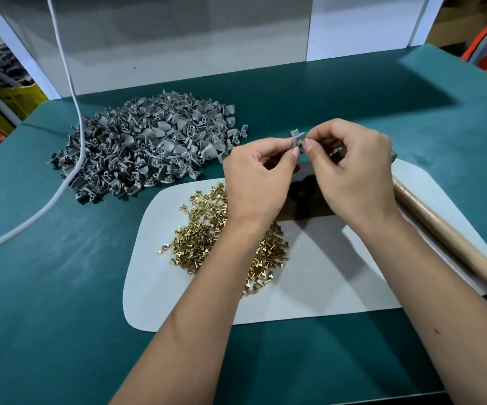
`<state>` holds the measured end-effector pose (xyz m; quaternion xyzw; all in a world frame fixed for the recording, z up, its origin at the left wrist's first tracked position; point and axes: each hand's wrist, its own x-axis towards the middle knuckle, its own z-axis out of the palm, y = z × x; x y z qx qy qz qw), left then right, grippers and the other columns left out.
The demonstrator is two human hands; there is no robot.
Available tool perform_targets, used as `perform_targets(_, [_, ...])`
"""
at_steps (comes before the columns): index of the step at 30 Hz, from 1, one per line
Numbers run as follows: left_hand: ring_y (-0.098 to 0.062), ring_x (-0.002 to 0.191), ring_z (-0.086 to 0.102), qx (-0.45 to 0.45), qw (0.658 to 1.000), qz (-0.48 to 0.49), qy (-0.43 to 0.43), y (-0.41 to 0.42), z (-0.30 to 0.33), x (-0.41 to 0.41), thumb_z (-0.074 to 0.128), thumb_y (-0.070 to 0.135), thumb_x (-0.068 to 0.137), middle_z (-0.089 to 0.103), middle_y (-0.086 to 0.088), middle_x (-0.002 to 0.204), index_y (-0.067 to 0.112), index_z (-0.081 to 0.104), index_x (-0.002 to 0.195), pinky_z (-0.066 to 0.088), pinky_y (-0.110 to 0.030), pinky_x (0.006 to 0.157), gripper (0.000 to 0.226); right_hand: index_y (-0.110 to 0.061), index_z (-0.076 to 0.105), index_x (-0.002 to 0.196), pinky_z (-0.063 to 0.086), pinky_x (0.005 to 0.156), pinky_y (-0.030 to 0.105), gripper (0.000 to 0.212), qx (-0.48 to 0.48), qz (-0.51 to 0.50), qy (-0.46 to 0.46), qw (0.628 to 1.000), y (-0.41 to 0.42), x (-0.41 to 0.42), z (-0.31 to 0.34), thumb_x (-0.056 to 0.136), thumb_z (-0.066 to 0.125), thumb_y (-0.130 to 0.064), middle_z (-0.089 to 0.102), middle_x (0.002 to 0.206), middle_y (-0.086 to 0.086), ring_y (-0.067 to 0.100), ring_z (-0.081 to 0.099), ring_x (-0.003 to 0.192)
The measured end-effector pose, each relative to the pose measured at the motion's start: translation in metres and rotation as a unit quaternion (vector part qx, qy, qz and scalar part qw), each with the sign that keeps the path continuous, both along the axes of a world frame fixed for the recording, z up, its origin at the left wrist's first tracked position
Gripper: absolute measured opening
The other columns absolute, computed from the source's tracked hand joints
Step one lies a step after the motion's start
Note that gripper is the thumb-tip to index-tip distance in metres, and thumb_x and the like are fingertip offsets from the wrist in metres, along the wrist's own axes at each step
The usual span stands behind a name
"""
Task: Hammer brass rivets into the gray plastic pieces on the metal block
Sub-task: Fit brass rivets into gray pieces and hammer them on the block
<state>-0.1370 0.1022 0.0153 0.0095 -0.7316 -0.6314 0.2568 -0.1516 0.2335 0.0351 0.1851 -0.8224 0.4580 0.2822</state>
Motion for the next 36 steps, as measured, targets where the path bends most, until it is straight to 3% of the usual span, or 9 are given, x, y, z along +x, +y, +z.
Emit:
perform_targets(6, [-0.012,0.081,0.075,-0.064,0.997,0.048,0.009,0.002,-0.001,0.0,0.075,0.007,0.086,0.079,0.001,0.086,0.009,0.082,0.094,0.062,-0.039,0.081,0.011,-0.014,0.075,0.085,0.041,0.065,0.01,0.009,0.02,-0.018,-0.011,1.0,-0.002,0.001,0.0,0.089,0.067,-0.012,0.069,0.073,-0.007,0.01,0.058,0.069])
perform_targets(10, [-0.013,0.081,0.074,-0.102,0.993,0.054,0.024,0.005,-0.001,0.002,0.073,0.009,0.085,0.078,0.001,0.085,0.009,0.083,0.092,0.061,-0.04,0.079,0.011,-0.015,0.075,0.083,0.044,0.066,0.013,0.01,0.02,-0.029,-0.023,0.999,-0.003,0.002,0.0,0.088,0.067,-0.011,0.066,0.071,-0.011,0.008,0.059,0.066])
perform_targets(15, [-0.022,0.076,0.073,-0.15,0.986,0.062,0.042,0.006,-0.001,0.004,0.071,0.011,0.083,0.075,-0.005,0.08,0.007,0.081,0.084,0.06,-0.043,0.075,0.011,-0.016,0.076,0.083,0.039,0.066,0.004,0.008,0.024,-0.035,-0.051,0.998,-0.001,0.001,0.001,0.085,0.071,-0.009,0.063,0.07,-0.013,-0.005,0.058,0.064])
perform_targets(22, [-0.027,0.075,0.071,-0.234,0.967,0.086,0.06,0.007,0.002,0.008,0.067,0.011,0.083,0.075,-0.009,0.078,0.007,0.082,0.085,0.057,-0.043,0.072,0.015,-0.016,0.075,0.08,0.041,0.066,0.007,0.009,0.026,-0.042,-0.058,0.997,-0.004,0.004,0.002,0.083,0.07,-0.009,0.066,0.069,-0.01,0.006,0.061,0.065])
perform_targets(28, [-0.023,0.079,0.074,-0.21,0.972,0.099,0.039,0.01,0.005,0.009,0.067,0.013,0.083,0.078,-0.006,0.083,0.007,0.082,0.086,0.059,-0.039,0.078,0.016,-0.017,0.075,0.08,0.041,0.066,0.005,0.01,0.024,-0.04,-0.053,0.997,-0.004,0.004,0.002,0.084,0.069,-0.01,0.064,0.068,-0.014,0.007,0.062,0.07])
perform_targets(32, [-0.008,0.072,0.074,-0.171,0.982,0.082,-0.002,0.004,0.006,0.006,0.074,0.009,0.083,0.079,0.002,0.079,0.01,0.082,0.085,0.061,-0.033,0.077,0.008,-0.015,0.079,0.089,0.042,0.073,0.004,0.011,0.06,-0.002,-0.051,0.997,0.002,-0.001,0.002,0.088,0.069,-0.009,0.067,0.077,-0.013,0.004,0.062,0.077])
perform_targets(36, [-0.01,0.067,0.074,-0.129,0.989,0.065,-0.028,0.001,0.003,0.004,0.074,0.009,0.084,0.077,0.002,0.073,0.01,0.082,0.085,0.063,-0.036,0.075,0.008,-0.011,0.079,0.094,0.047,0.079,0.018,0.012,0.116,0.029,-0.006,0.993,0.01,-0.006,0.001,0.089,0.069,-0.008,0.074,0.088,0.0,0.013,0.065,0.082])
